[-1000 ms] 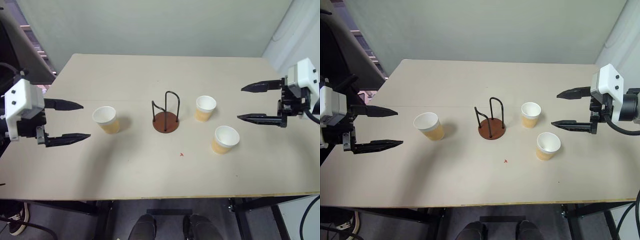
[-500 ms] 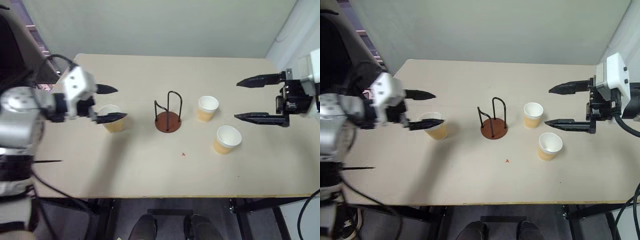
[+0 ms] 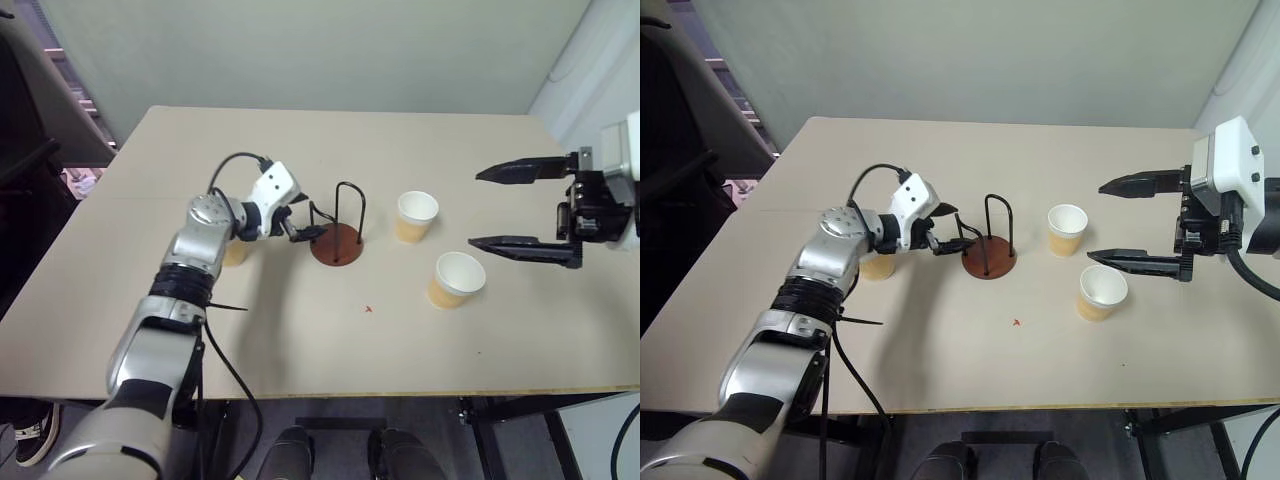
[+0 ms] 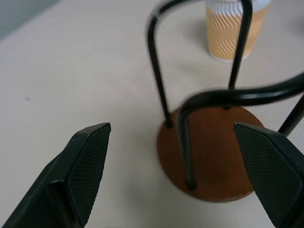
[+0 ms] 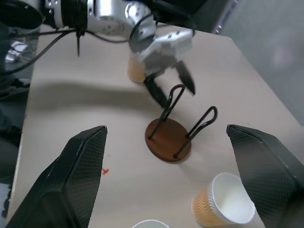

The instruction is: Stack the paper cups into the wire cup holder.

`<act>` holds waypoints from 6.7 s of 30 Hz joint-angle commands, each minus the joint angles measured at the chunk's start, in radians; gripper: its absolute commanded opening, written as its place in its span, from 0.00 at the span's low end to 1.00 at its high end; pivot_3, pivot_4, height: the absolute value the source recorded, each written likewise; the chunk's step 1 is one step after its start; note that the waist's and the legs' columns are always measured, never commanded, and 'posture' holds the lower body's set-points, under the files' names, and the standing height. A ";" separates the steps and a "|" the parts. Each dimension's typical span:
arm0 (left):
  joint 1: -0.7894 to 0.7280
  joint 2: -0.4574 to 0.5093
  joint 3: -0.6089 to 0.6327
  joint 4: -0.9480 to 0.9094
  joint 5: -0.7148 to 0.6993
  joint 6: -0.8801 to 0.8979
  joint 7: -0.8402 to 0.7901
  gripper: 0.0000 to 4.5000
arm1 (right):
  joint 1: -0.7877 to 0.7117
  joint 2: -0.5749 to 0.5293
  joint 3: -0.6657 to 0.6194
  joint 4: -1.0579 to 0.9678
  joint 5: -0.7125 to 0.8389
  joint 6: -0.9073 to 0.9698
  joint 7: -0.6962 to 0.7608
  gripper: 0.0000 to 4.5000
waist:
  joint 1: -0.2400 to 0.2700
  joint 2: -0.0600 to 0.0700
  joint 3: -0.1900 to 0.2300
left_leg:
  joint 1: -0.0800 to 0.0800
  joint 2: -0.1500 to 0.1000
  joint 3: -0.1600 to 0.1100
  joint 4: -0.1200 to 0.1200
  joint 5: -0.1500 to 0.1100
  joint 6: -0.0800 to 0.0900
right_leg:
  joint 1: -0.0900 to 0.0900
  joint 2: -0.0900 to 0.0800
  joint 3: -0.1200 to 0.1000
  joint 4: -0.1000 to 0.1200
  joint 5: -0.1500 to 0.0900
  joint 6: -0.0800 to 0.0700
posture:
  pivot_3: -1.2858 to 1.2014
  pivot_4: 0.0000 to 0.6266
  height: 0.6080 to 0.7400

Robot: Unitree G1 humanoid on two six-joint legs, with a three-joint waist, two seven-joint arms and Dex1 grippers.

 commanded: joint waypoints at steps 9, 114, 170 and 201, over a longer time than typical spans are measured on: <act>-0.054 -0.041 0.041 0.027 -0.014 -0.060 -0.007 0.20 | 0.041 -0.041 -0.097 -0.066 0.041 0.032 -0.052 0.93 | 0.006 0.000 0.000 | -0.002 -0.010 0.001 0.005 -0.003 0.006 | 0.000 -0.002 0.005 0.000 -0.003 0.009 | 0.52 0.24 1.00; 0.517 0.647 0.359 -0.828 -0.560 0.342 -0.566 0.81 | -0.107 0.143 0.330 -0.219 -0.032 0.136 -0.130 0.01 | -0.019 -0.001 0.001 | -0.002 -0.007 0.002 -0.002 -0.011 0.018 | -0.008 -0.012 0.004 0.003 -0.009 0.002 | 0.52 0.24 1.00; 0.323 0.617 0.443 -0.758 -0.642 0.428 -0.549 0.81 | -0.389 0.310 0.281 0.168 -0.184 0.092 0.116 0.01 | -0.017 0.000 0.001 | -0.017 0.003 0.003 -0.005 0.002 -0.003 | -0.024 -0.001 0.001 0.004 0.003 -0.007 | 0.52 0.24 1.00; 0.389 0.701 0.348 -0.728 -0.566 0.320 -0.603 0.81 | -0.281 0.298 0.493 -0.038 -0.177 0.116 0.002 0.15 | -0.031 -0.001 0.001 | -0.010 0.004 0.002 -0.005 0.003 0.012 | -0.022 0.000 0.001 0.003 0.011 -0.018 | 0.52 0.24 1.00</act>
